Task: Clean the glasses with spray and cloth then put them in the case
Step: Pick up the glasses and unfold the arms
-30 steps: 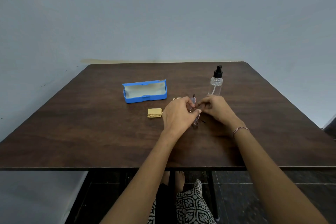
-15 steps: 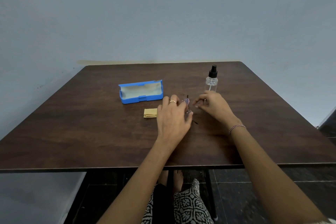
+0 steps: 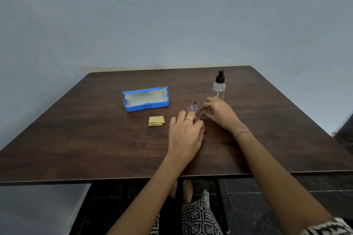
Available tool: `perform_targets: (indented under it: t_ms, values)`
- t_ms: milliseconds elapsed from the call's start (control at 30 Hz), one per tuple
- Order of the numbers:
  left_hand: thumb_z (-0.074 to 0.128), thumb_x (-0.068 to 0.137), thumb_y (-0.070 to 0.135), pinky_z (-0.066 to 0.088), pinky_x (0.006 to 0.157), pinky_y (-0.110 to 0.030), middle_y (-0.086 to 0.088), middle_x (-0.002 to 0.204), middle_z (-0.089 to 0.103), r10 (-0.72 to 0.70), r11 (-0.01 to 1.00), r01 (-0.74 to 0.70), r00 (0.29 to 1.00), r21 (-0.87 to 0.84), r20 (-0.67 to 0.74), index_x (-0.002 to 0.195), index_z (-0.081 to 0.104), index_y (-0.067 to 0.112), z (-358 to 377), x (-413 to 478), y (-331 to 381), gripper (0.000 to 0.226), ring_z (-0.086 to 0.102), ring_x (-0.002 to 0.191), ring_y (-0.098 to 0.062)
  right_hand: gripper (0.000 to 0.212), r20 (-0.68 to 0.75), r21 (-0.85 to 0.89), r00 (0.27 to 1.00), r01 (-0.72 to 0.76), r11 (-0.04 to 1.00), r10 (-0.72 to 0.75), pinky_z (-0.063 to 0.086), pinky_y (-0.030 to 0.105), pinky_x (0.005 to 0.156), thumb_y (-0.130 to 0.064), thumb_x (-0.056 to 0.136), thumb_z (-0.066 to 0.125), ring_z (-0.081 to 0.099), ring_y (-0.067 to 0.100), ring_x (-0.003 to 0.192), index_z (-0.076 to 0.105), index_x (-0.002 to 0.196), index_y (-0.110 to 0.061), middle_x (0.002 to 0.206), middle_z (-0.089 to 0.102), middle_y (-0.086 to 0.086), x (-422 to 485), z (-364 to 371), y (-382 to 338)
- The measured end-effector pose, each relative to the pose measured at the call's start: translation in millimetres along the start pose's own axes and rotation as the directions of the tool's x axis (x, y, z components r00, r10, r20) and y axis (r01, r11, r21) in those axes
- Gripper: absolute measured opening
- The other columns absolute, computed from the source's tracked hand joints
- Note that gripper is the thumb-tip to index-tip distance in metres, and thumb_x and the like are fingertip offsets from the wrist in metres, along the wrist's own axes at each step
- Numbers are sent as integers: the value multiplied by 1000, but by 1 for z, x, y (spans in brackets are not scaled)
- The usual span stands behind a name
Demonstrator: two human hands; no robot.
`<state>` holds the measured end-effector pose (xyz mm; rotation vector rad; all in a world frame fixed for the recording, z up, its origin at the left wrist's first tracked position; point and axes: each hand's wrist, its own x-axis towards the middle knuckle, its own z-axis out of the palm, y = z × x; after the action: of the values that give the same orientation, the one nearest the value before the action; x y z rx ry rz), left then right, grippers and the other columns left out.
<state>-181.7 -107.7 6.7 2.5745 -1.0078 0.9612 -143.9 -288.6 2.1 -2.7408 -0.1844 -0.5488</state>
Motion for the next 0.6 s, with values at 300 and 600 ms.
perform_targets:
  t_ms: [300,600]
  values:
    - [49,71,34,30,65,-34,-7,110,64,5,987,-19,996,162,86,68,69,19,2,-5,1,26,46,85,-23,21,90,-59,991,105,993,-99,37,29,65,-20,90,60,42,19,84,71,105,-29,81,42,-2,0,3,-9]
    - [69,60,29,33,61,-35,-4,84,59,-102,974,75,988,214,114,62,68,16,3,-5,-14,14,46,79,-25,13,42,-107,995,97,990,-93,39,28,61,-29,87,63,45,19,91,72,97,-28,87,52,-1,-3,0,-9]
